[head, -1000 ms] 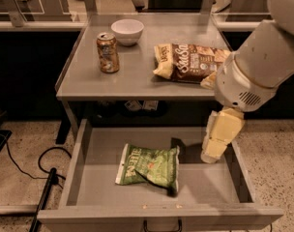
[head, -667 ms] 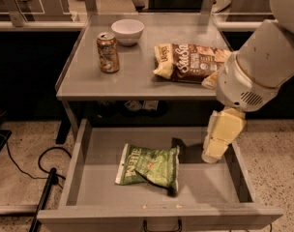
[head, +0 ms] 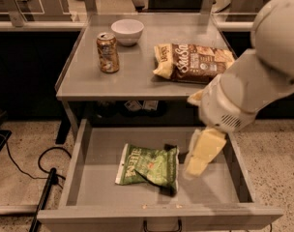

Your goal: Pick green jalapeno chip bag from top drawer and place on counter

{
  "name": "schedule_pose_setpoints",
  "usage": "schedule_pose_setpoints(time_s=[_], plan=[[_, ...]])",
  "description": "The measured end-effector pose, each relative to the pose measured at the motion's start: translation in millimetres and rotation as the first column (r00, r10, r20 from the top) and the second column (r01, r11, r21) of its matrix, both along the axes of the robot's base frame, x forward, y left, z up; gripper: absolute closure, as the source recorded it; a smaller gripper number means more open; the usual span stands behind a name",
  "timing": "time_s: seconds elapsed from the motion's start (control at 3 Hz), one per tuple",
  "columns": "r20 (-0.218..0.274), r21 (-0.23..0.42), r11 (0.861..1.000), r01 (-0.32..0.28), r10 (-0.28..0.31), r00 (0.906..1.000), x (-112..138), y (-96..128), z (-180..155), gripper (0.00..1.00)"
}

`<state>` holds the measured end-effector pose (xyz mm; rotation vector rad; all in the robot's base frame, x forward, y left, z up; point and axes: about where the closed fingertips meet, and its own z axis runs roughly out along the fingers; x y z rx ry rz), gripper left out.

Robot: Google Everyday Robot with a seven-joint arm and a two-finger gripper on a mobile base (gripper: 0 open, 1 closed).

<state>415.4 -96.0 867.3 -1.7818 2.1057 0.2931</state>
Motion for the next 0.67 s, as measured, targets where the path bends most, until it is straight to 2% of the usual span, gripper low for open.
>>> schedule_pose_setpoints(time_s=[0.33, 0.67], plan=[[0.01, 0.077, 0.996, -0.036, 0.035, 0.9993, 6.4, 49.0, -60.5, 0.0], [0.01, 0.077, 0.996, -0.036, 0.035, 0.9993, 6.4, 49.0, -60.5, 0.0]])
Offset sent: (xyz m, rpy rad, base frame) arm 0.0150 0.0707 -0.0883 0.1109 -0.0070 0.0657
